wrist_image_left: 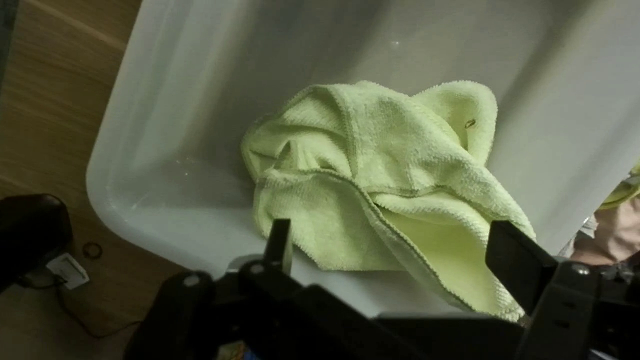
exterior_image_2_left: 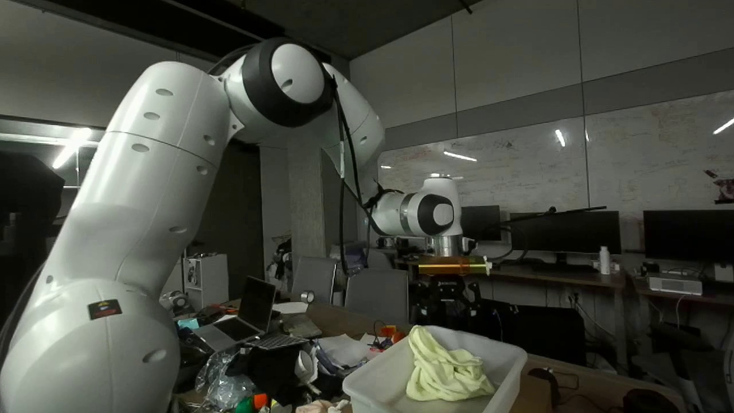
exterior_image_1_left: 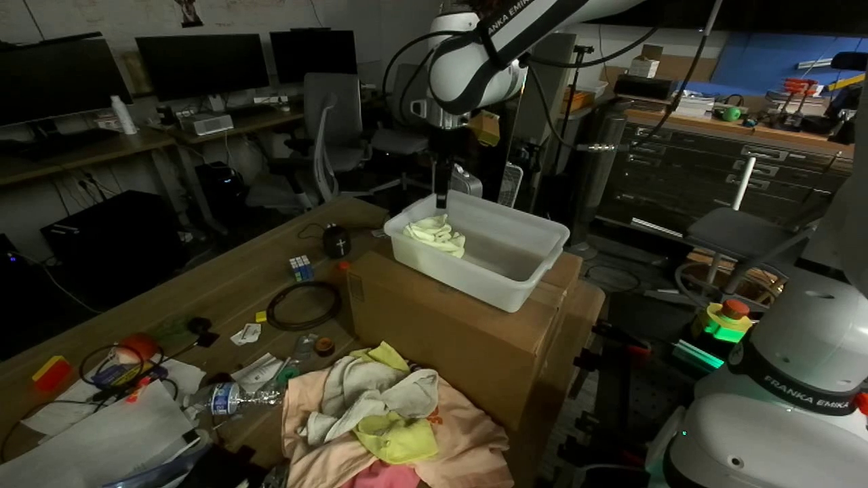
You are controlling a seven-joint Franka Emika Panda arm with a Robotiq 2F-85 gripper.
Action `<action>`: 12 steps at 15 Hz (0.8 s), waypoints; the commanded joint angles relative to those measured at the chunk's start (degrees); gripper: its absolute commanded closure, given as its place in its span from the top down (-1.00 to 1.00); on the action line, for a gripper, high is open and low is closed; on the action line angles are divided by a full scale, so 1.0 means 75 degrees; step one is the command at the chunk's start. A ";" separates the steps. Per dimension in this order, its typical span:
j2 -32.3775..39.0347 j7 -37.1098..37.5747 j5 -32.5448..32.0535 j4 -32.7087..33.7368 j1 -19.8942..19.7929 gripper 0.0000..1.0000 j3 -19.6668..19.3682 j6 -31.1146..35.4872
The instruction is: Remove the two t-shirts and two towels from the white box and place them on the table
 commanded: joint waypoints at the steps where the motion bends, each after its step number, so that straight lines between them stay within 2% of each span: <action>1: 0.0374 -0.0926 0.0126 0.0386 -0.0192 1.00 0.0198 -0.0025; 6: 0.0849 -0.1677 -0.0012 0.0531 -0.0238 1.00 0.0218 -0.0115; 12: 0.1169 -0.1947 -0.0188 0.0567 -0.0174 1.00 0.0196 -0.0062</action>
